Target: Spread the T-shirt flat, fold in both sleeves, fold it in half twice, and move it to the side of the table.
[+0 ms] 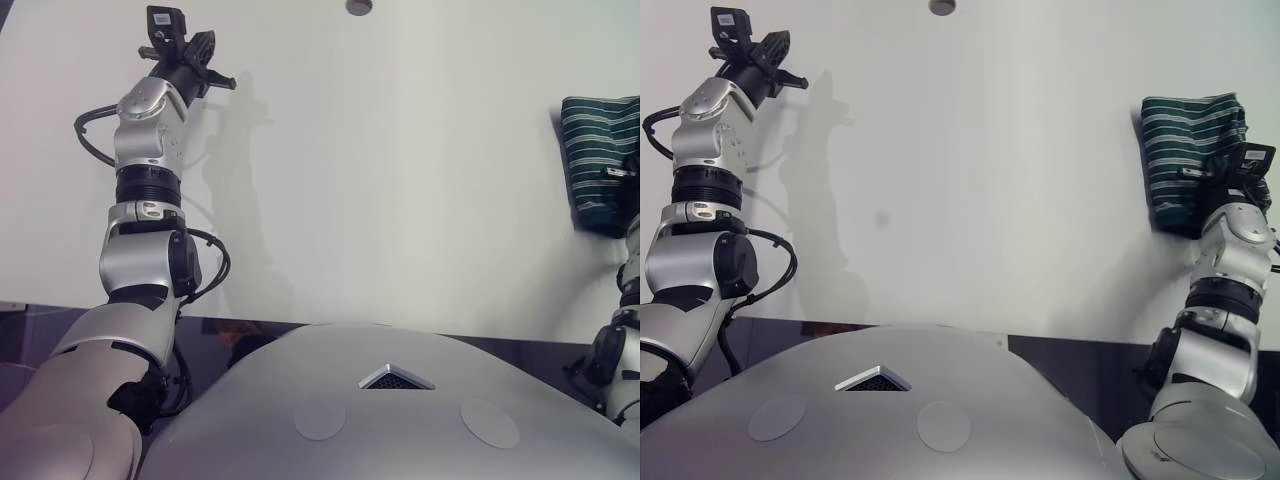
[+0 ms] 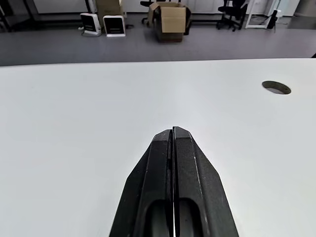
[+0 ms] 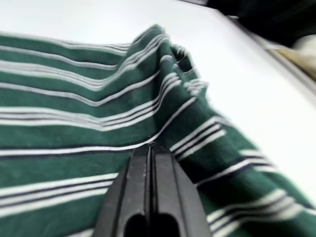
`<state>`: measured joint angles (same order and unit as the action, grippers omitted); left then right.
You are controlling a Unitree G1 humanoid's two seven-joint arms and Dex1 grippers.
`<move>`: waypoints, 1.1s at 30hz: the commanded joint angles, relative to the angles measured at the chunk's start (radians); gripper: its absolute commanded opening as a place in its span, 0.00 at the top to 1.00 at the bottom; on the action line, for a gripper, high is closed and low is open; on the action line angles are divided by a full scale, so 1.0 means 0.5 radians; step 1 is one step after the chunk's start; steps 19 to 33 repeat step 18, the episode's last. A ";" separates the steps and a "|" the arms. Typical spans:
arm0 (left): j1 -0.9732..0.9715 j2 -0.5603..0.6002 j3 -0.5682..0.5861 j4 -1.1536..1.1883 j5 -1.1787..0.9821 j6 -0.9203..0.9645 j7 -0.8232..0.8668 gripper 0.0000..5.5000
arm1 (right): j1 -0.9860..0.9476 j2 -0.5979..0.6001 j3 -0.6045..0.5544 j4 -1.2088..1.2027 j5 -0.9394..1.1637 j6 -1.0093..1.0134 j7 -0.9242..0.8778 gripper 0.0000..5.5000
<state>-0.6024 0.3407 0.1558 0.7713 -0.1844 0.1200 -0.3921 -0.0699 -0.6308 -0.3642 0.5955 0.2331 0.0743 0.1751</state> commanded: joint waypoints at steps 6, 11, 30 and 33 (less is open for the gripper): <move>0.124 -0.187 -0.050 -0.294 0.091 -0.209 0.244 1.00 | -0.467 0.737 0.355 -1.039 -0.194 -0.176 -0.557 1.00; 0.378 -0.318 -0.094 -0.650 0.095 -0.225 0.319 1.00 | -0.292 0.988 0.579 -1.134 -0.397 -0.158 -0.653 1.00; 0.506 -0.396 -0.072 -0.858 0.057 -0.180 0.421 1.00 | -0.212 0.966 0.560 -1.128 -0.455 -0.124 -0.591 1.00; 0.506 -0.396 -0.072 -0.858 0.057 -0.180 0.421 1.00 | -0.212 0.966 0.560 -1.128 -0.455 -0.124 -0.591 1.00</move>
